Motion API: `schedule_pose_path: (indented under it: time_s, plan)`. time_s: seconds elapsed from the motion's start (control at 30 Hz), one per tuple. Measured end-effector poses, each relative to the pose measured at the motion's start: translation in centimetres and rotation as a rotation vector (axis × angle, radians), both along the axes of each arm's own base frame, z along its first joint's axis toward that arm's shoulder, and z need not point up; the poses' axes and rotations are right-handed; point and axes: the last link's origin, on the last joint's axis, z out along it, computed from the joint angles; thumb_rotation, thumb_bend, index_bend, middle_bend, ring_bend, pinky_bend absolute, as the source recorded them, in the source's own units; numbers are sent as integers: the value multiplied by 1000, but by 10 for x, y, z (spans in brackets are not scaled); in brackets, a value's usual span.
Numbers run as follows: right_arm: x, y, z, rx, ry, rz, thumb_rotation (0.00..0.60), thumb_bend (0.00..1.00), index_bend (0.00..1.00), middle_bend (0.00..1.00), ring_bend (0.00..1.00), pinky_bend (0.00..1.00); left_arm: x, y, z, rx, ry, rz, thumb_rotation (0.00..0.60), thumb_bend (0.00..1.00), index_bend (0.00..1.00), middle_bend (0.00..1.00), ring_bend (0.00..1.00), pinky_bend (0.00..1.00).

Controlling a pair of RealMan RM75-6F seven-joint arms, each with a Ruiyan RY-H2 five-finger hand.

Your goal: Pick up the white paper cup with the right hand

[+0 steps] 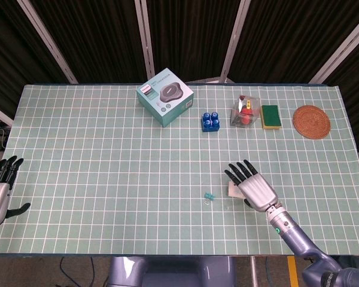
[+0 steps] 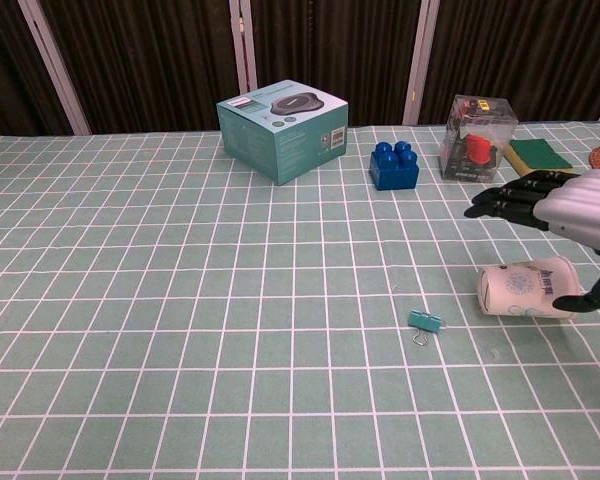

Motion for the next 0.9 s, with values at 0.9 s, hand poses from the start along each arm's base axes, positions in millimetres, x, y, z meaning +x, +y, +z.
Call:
schedule_pose_path:
  time_s: [0.9]
  plan:
    - [10, 9, -46, -44, 505, 157, 600, 131, 0, 1, 0, 213, -1, 0, 0, 1, 2, 2, 600, 0, 0, 0, 0, 0]
